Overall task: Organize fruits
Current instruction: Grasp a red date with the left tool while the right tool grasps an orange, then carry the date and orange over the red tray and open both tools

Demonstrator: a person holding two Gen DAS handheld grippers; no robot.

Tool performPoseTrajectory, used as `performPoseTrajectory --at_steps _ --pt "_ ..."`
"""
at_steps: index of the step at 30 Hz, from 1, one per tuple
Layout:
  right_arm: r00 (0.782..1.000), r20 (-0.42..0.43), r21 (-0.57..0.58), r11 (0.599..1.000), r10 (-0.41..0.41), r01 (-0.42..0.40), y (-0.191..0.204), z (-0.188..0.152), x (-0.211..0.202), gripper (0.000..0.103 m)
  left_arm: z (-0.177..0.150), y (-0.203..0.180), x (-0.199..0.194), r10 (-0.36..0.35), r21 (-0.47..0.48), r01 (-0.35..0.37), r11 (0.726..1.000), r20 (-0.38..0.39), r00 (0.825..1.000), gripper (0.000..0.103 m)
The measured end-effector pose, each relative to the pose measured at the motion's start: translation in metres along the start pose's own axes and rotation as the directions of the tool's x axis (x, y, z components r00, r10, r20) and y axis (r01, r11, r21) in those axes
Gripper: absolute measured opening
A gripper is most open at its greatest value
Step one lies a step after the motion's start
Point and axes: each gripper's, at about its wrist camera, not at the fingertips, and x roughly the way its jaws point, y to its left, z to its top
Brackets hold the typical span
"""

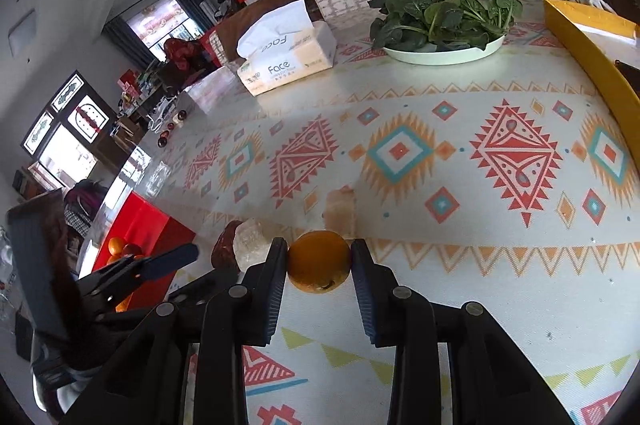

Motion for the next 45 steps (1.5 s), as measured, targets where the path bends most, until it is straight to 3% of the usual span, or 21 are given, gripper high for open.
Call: performPoseTrajectory --at_steps 7,8,9,10,14,22,28,32,35,40,45 --pt "1.0 -0.004 0.001 1.0 0.01 -0.01 0.0 0.0 0.0 0.036 0.009 -0.006 0.015 0.009 0.023 -0.009 1.0 -0.016 1.0 0.06" --pt "1.0 -0.004 0.002 1.0 0.01 -0.01 0.0 0.0 0.0 0.036 0.01 -0.007 0.016 0.008 0.026 -0.008 1.0 -0.011 1.0 0.055" --pt "1.0 -0.004 0.002 1.0 0.01 -0.01 0.0 0.0 0.0 0.036 0.011 -0.008 0.016 0.008 0.029 -0.008 1.0 -0.003 1.0 0.039" --pt "1.0 -0.005 0.002 1.0 0.012 -0.012 -0.001 0.0 0.0 0.036 0.011 -0.009 0.016 0.009 0.032 -0.009 0.999 0.004 1.0 0.031" --pt "0.999 -0.013 0.022 0.999 0.036 -0.035 -0.003 0.0 0.0 0.036 0.01 -0.009 0.01 -0.008 0.011 0.008 1.0 0.021 1.0 0.03" --pt "0.985 -0.022 0.104 0.98 0.17 -0.167 -0.011 -0.003 0.0 0.036 -0.006 0.004 -0.038 -0.055 -0.064 0.061 0.996 0.097 0.994 0.03" --pt "0.985 -0.01 0.089 0.982 0.17 -0.168 -0.002 -0.006 -0.004 0.036 -0.031 0.04 -0.082 -0.035 -0.151 0.059 0.987 0.16 0.986 0.03" --pt "0.992 -0.015 0.048 0.991 0.122 -0.121 0.015 -0.009 -0.002 0.036 -0.054 0.082 -0.112 0.017 -0.24 0.03 0.97 0.19 0.982 0.03" --pt "0.989 -0.017 0.049 0.988 0.148 -0.147 0.032 -0.014 -0.006 0.036 -0.073 0.114 -0.129 0.066 -0.303 -0.003 0.953 0.198 0.978 0.03" --pt "0.985 -0.048 -0.006 0.986 0.164 -0.165 0.077 -0.019 -0.004 0.036 -0.099 0.155 -0.145 0.126 -0.381 -0.042 0.924 0.196 0.972 0.03" --pt "0.976 -0.094 -0.054 0.978 0.195 -0.2 0.123 -0.024 0.007 0.036 -0.122 0.178 -0.146 0.134 -0.422 -0.046 0.905 0.183 0.974 0.03"
